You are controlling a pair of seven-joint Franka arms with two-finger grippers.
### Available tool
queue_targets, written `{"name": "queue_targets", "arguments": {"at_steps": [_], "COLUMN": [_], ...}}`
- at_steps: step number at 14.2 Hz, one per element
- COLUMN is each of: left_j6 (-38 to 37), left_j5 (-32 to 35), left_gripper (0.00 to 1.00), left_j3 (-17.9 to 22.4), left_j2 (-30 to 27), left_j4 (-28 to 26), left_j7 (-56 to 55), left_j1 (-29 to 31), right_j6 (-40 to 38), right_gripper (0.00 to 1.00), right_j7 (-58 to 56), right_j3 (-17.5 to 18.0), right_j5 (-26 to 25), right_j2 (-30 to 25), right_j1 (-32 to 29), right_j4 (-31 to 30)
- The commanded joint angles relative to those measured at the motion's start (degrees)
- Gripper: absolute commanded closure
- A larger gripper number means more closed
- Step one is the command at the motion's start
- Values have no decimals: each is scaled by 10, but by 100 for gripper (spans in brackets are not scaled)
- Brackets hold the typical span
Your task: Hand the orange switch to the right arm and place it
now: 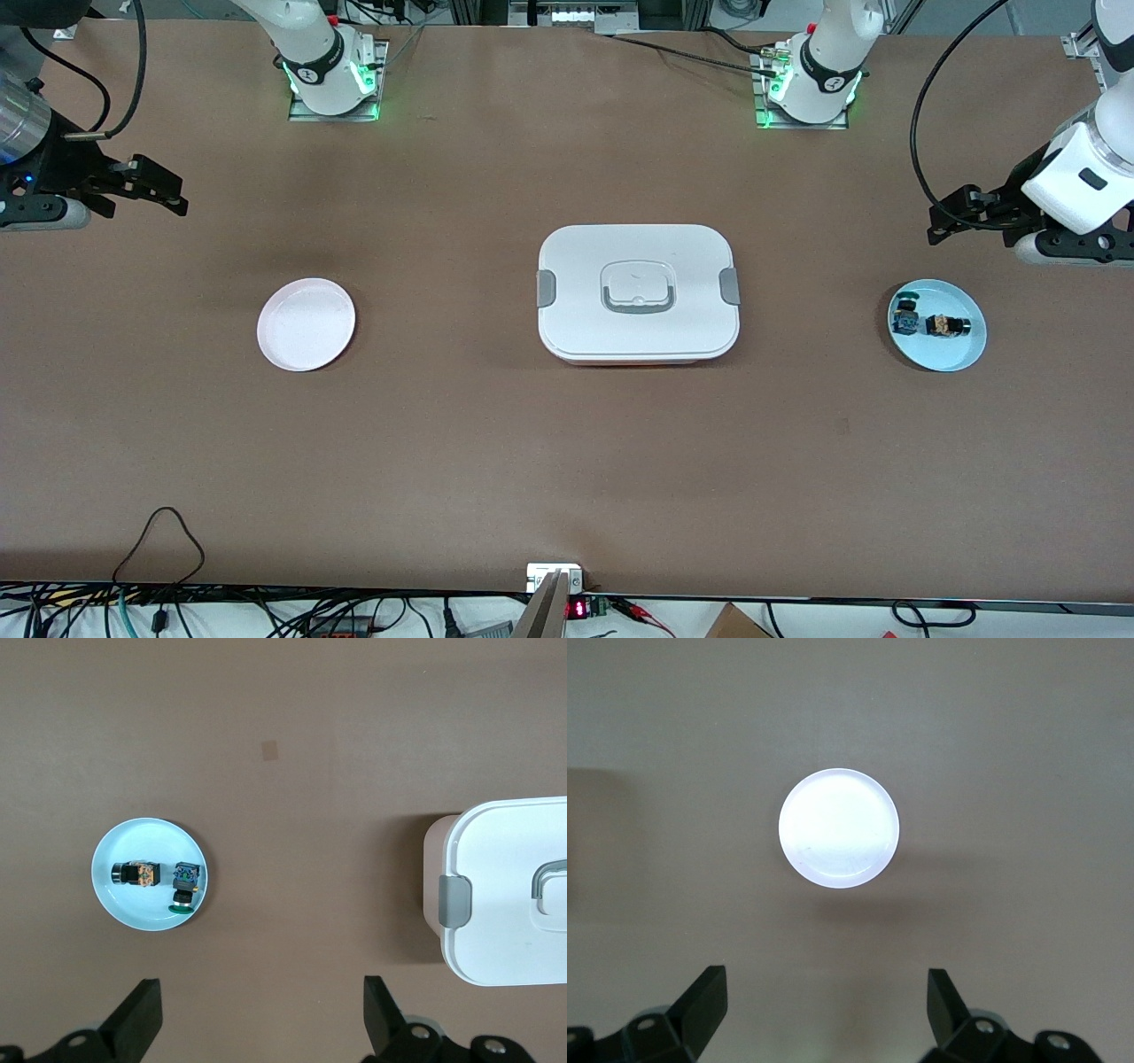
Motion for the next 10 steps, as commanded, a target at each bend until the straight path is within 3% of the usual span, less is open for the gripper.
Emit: {"name": "queue_targets", "arguments": {"at_steps": [1, 10], "left_j6": [-6, -13], "left_j5": [11, 10], "left_gripper": [0, 0], "left_j3": [1, 2], "left_j2": [9, 10], "left_j4": [18, 19], "left_j7": [10, 5], "left_j1": [0, 3], "right_j6": [-6, -8], "right_gripper": [0, 0], "right_j7": [-8, -8], "right_j3": [2, 3], "right_j5": [-2, -2], "right_j2": [5, 5], "right_j1": [-6, -6], "right_j4": [12, 12]}}
